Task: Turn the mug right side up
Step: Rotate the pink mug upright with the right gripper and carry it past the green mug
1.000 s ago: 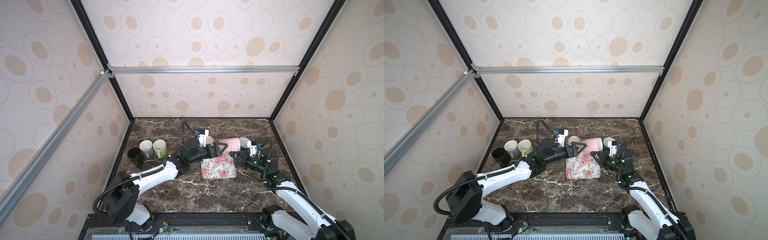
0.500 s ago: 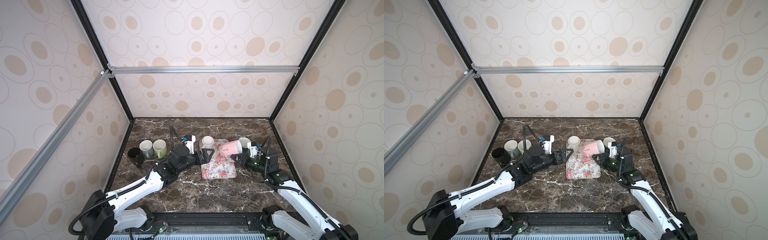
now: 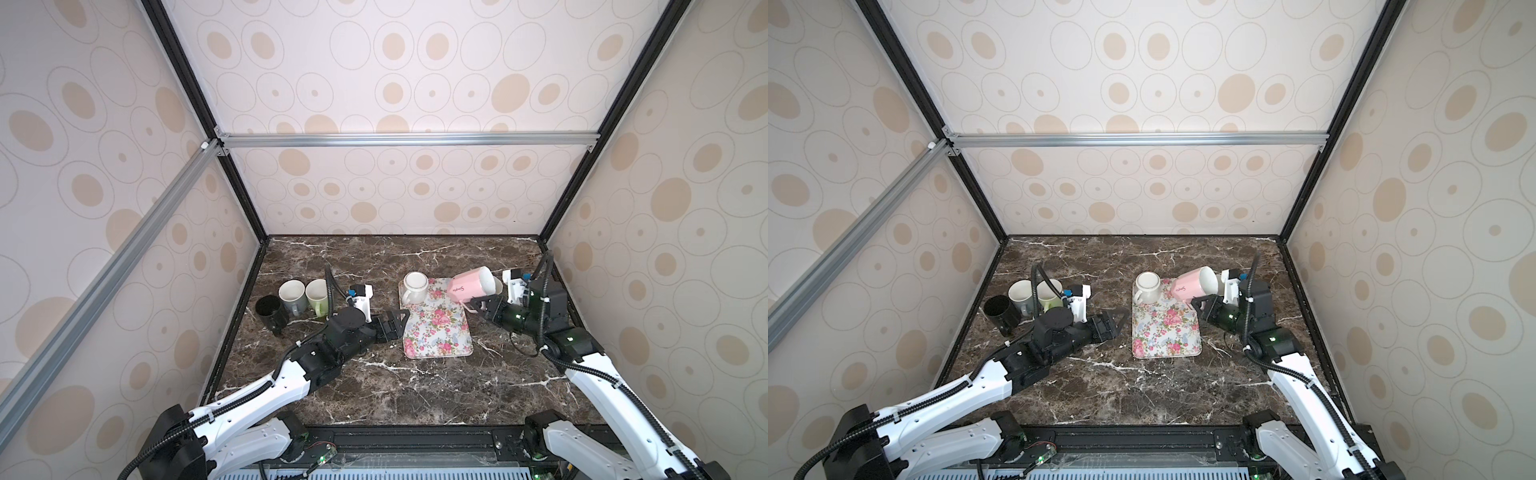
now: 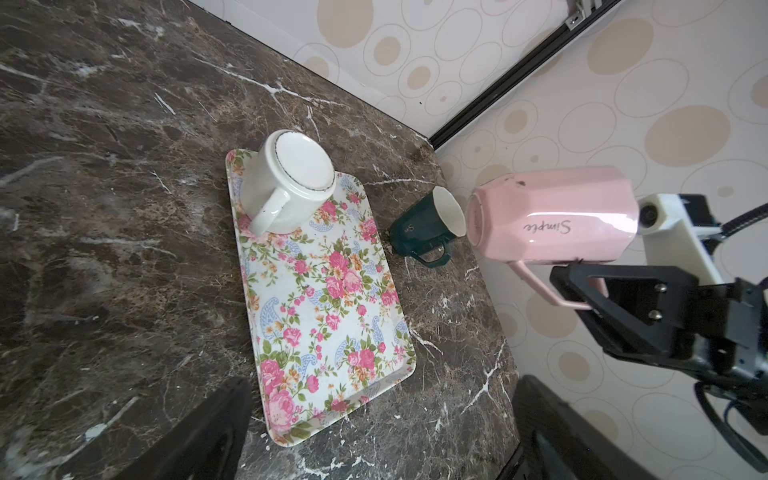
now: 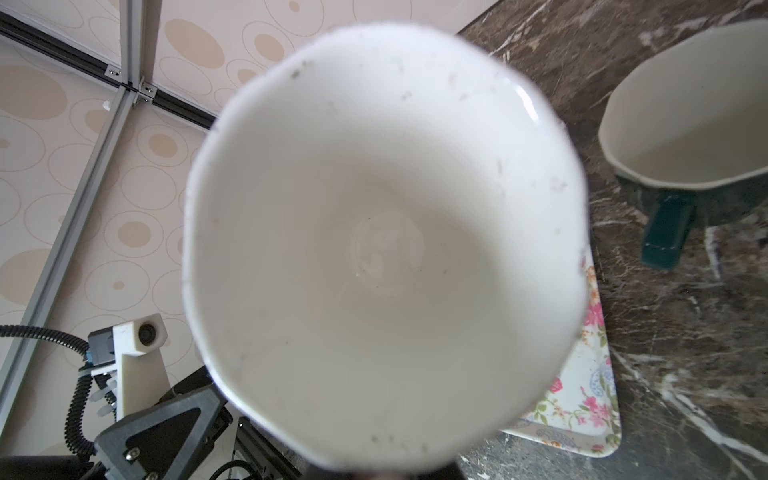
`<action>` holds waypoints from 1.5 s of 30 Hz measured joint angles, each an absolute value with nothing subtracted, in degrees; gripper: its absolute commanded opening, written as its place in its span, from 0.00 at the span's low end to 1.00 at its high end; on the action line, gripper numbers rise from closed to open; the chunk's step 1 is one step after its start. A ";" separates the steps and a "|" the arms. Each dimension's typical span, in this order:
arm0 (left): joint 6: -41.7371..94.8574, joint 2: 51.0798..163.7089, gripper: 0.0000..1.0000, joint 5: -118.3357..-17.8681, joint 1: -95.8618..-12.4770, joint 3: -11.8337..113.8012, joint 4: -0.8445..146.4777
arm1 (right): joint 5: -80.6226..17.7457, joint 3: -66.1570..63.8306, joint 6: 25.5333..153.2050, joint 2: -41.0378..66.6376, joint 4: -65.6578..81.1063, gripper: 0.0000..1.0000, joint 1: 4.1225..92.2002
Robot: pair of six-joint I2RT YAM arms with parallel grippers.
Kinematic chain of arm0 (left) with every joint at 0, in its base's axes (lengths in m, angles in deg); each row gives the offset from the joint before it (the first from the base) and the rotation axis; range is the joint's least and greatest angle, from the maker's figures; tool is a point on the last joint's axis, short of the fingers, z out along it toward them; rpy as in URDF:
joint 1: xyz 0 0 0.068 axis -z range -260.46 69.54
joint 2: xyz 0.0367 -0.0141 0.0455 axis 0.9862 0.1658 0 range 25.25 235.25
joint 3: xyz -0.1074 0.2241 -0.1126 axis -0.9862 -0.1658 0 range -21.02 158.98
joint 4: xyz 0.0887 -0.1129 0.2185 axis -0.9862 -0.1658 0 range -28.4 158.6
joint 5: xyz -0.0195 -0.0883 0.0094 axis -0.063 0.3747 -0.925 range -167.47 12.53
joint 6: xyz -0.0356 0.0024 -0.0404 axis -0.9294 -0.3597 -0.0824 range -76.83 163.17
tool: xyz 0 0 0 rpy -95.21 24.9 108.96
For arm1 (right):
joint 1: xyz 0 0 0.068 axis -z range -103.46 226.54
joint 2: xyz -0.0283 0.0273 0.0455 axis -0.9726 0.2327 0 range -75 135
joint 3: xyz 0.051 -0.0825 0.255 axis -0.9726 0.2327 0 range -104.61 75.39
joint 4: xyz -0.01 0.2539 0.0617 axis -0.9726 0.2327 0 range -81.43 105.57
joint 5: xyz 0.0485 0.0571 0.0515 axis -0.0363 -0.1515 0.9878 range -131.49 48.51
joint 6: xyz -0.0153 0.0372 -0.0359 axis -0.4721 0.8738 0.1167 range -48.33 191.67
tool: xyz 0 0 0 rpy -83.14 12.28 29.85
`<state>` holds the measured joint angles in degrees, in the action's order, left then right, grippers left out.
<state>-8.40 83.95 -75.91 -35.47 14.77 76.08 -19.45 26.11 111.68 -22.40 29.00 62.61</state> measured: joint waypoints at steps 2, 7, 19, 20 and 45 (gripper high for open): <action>-8.27 83.95 0.98 -75.89 -35.47 14.34 76.08 | -21.57 23.36 110.15 -22.12 31.47 0.00 62.63; -7.95 83.90 0.98 -75.54 -35.47 13.44 76.06 | -28.06 17.15 106.80 -20.98 38.11 0.00 62.63; -4.47 81.78 0.98 -75.39 -35.47 14.07 74.29 | -41.15 6.86 102.37 -14.36 48.50 0.00 64.58; -4.12 81.48 0.98 -75.41 -35.47 14.10 73.81 | -42.38 6.09 101.97 -13.53 49.02 0.00 65.04; -0.67 80.47 0.98 -77.05 -36.08 14.64 71.10 | -50.70 14.40 98.15 0.02 38.79 0.00 77.36</action>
